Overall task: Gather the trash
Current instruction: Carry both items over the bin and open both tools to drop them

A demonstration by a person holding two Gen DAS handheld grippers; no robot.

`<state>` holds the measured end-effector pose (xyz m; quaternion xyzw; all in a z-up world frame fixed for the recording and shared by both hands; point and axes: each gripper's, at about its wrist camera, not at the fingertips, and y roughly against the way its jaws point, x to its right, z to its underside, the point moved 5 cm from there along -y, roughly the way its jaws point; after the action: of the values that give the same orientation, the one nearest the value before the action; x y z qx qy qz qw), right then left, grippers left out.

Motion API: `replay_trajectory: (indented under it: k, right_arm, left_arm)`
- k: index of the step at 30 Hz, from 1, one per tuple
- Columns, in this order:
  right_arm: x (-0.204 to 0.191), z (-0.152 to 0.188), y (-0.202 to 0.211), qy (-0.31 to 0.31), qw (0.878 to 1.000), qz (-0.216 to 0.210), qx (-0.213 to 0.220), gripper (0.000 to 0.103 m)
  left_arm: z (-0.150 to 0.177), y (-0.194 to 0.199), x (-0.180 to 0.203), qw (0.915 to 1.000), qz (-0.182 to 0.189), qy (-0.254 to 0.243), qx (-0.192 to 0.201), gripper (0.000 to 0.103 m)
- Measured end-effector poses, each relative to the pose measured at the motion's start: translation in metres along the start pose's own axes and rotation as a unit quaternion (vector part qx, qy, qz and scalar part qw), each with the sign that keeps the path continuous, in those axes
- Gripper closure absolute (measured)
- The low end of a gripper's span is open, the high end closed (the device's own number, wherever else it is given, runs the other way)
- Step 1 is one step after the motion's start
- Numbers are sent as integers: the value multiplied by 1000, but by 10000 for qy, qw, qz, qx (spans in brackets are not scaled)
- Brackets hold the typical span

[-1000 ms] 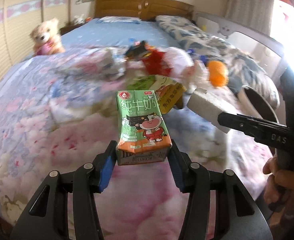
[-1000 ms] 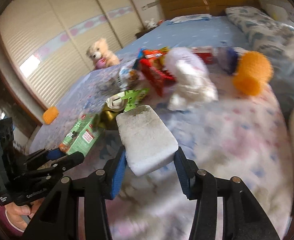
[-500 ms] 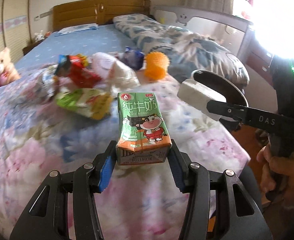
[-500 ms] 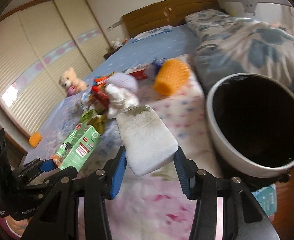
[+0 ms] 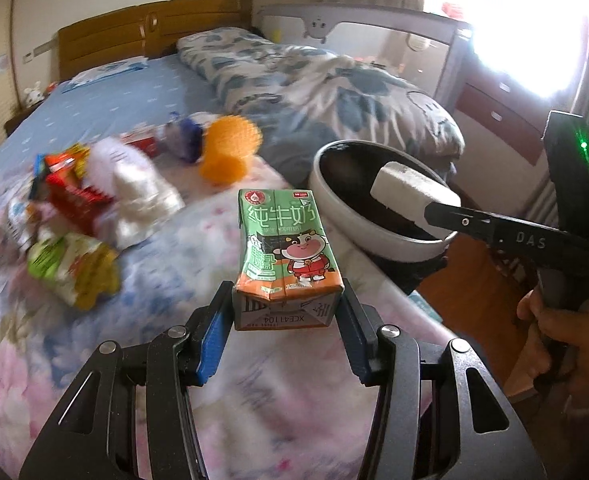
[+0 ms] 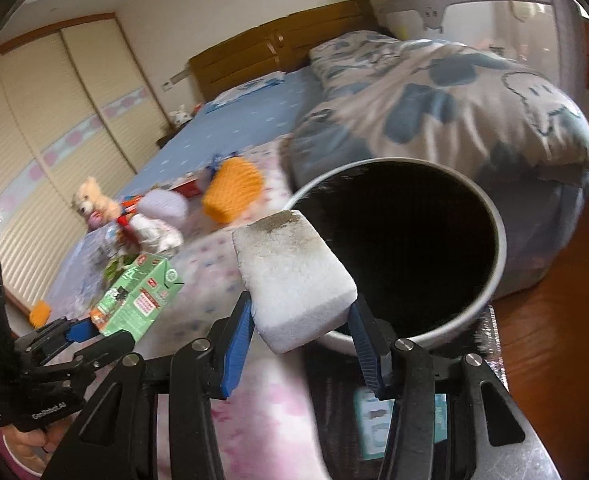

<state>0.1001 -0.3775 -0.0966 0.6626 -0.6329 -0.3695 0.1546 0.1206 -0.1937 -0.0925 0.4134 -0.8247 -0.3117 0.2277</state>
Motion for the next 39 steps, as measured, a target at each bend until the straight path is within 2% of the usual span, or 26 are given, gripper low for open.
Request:
replay_trajectory:
  k: [6, 15, 29, 35, 36, 37, 38, 39]
  right_arm:
    - [31, -7, 4, -119, 9995, 280, 1, 55]
    - [62, -18, 3, -179, 9986, 484, -72, 55]
    - [84, -29, -10, -224, 9979, 568, -211, 54]
    - [88, -34, -15, -228, 9980, 543, -246, 47]
    - [89, -35, -15, -236, 9979, 553, -254, 46]
    - [90, -36, -16, -245, 9979, 547, -256, 41]
    - [91, -37, -16, -269, 9978, 549, -249, 34]
    - [91, -38, -15, -305, 9978, 551, -209, 31]
  left_arm:
    - [-16, -16, 25, 9995, 250, -196, -60, 54]
    - [-43, -45, 59, 9978, 483, -433, -139, 54]
    - [-59, -74, 69, 9971, 485, -502, -298, 54]
    - [-65, -83, 71, 9971, 456, -516, -332, 52]
    - [-66, -84, 70, 9974, 430, -481, -325, 49]
    - [-67, -84, 68, 9977, 408, -421, -340, 34]
    - [-67, -84, 65, 9981, 371, -350, -341, 24]
    - [-67, -81, 62, 9987, 337, -273, -277, 23]
